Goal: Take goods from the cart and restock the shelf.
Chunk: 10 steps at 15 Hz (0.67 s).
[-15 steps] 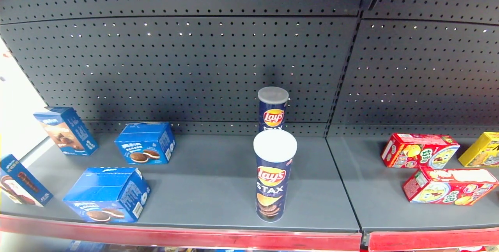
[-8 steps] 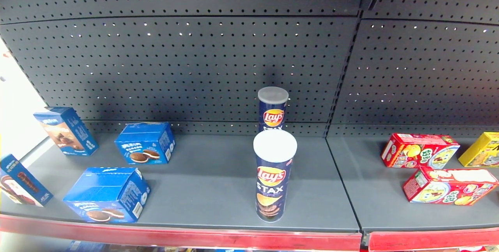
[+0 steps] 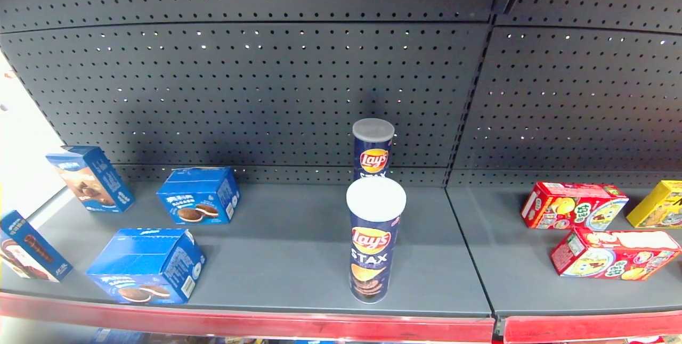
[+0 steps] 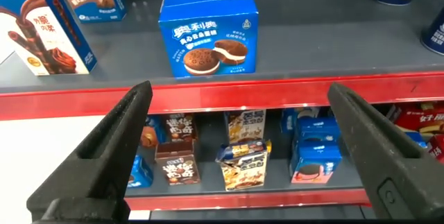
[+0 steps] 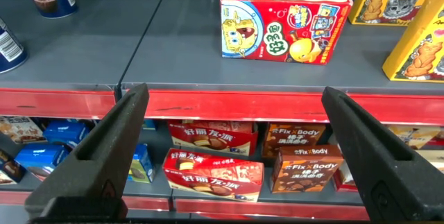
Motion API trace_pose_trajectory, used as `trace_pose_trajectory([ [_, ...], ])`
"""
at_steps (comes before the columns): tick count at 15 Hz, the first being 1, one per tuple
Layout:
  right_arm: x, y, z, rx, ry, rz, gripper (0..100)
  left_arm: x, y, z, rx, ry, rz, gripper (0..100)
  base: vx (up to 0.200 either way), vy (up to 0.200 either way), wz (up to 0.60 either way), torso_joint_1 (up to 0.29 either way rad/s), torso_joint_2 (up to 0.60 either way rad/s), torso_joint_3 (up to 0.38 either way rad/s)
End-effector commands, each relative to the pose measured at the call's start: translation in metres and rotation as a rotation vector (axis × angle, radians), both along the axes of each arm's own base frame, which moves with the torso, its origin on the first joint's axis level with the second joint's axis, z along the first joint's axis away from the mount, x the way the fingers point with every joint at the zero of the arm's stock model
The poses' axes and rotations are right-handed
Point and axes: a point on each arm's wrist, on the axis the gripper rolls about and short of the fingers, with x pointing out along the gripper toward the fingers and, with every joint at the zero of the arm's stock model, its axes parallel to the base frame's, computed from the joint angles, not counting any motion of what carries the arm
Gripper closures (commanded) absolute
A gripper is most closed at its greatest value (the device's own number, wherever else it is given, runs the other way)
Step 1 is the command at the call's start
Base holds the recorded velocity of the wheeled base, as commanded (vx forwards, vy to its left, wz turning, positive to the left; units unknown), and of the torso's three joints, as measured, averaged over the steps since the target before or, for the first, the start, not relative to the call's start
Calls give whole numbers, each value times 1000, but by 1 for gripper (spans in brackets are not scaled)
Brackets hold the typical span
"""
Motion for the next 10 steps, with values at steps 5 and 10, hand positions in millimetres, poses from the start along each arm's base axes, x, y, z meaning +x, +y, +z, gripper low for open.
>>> trace_pose_trajectory([
  [5,0,0,0,-1,1,1,0,0,0,0,-1,0,1,0,0,0,0,0,0,0],
  [10,0,0,0,-1,1,-1,0,0,0,0,-1,0,1,0,0,0,0,0,0,0],
])
